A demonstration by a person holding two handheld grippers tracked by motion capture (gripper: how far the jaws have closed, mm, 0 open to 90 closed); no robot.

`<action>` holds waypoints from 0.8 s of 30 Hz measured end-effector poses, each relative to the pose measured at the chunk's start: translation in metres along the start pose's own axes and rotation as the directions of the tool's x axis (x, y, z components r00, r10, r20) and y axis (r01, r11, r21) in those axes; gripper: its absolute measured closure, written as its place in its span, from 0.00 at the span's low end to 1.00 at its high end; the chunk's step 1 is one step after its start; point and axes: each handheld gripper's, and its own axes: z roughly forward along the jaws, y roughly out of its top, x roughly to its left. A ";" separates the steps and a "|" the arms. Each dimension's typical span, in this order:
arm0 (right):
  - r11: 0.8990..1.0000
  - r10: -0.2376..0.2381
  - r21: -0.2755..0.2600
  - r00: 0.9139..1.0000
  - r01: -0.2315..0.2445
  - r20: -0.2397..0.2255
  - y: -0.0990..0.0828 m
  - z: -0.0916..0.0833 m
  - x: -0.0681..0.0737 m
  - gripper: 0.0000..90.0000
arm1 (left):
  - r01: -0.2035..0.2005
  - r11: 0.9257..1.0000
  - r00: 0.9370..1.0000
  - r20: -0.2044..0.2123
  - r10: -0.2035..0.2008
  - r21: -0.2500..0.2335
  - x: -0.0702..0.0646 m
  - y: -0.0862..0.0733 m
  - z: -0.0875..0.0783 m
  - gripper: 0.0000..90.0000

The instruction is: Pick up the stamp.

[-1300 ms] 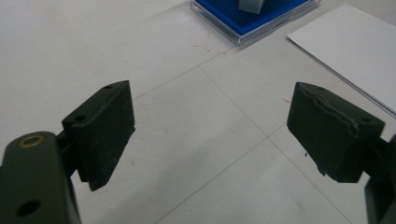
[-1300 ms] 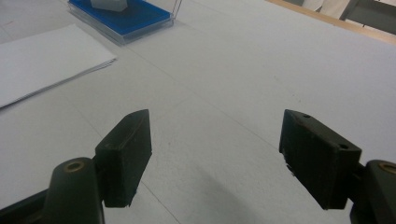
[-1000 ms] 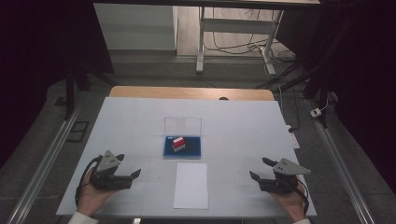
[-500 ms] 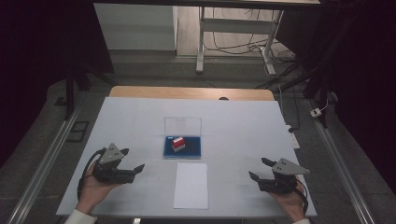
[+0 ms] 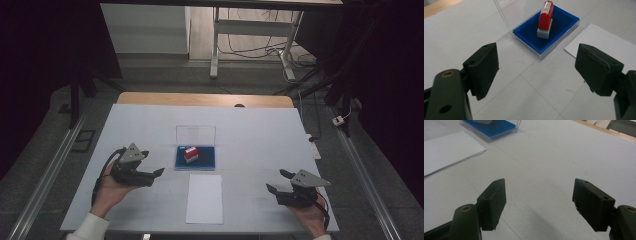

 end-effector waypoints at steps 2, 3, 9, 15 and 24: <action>1.000 -0.003 0.000 1.000 0.003 0.000 0.000 0.000 0.000 0.30 | -0.002 1.000 1.000 0.002 0.002 0.002 0.000 0.003 0.004 0.22; 1.000 -0.004 0.002 1.000 0.004 -0.001 0.000 0.000 0.000 0.30 | -0.005 1.000 1.000 0.005 0.005 0.004 0.000 0.004 0.005 0.22; 1.000 -0.001 0.008 1.000 0.001 0.006 0.000 0.000 0.000 0.30 | -0.020 1.000 1.000 0.018 0.020 0.018 -0.001 0.012 0.018 0.22; 1.000 -0.006 0.013 1.000 0.006 0.004 -0.001 0.001 0.000 0.30 | -0.043 0.999 0.998 0.037 0.042 0.027 -0.004 0.024 0.031 0.23; 1.000 -0.003 0.019 1.000 0.003 0.009 -0.002 0.001 0.000 0.30 | -0.063 0.998 0.996 0.063 0.061 0.025 -0.007 0.040 0.047 0.25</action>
